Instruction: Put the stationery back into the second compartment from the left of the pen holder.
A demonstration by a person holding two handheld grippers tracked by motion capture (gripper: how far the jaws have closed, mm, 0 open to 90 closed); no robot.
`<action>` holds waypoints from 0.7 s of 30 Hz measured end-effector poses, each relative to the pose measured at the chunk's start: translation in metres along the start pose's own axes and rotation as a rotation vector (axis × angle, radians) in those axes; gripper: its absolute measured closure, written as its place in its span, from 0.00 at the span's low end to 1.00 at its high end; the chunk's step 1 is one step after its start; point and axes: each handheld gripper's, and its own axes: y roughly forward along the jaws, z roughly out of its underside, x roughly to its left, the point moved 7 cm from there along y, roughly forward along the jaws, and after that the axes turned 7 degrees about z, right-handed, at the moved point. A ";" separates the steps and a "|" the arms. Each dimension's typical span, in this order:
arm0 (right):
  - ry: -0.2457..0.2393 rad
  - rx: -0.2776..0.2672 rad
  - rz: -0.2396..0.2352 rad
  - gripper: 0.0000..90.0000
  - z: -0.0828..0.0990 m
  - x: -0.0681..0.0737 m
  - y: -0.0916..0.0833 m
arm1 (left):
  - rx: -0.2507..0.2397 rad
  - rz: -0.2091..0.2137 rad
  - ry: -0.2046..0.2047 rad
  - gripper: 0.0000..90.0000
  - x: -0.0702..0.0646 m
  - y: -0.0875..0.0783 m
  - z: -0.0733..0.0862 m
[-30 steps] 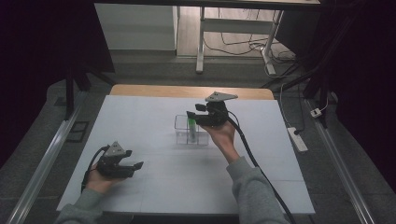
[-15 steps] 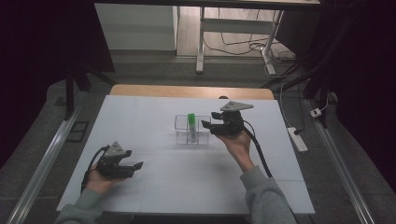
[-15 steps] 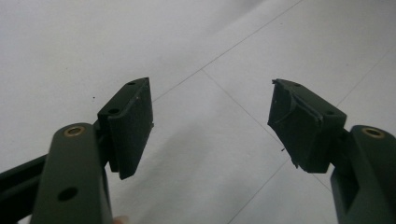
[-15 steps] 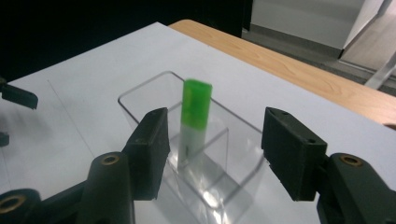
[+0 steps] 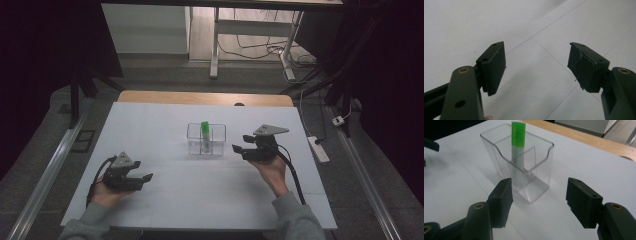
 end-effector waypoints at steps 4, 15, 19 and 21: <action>-0.003 0.016 0.007 0.41 0.017 -0.005 -0.010 | 0.001 -0.001 0.000 0.34 0.000 0.000 0.000; 0.002 0.064 0.041 0.39 0.062 -0.024 -0.043 | 0.008 0.000 0.004 0.34 -0.001 0.002 0.000; 0.005 0.074 0.051 0.39 0.077 -0.030 -0.052 | 0.006 0.000 0.004 0.34 -0.001 0.002 0.000; 0.002 0.078 0.057 0.39 0.082 -0.031 -0.055 | 0.005 0.000 0.004 0.34 -0.001 0.002 0.000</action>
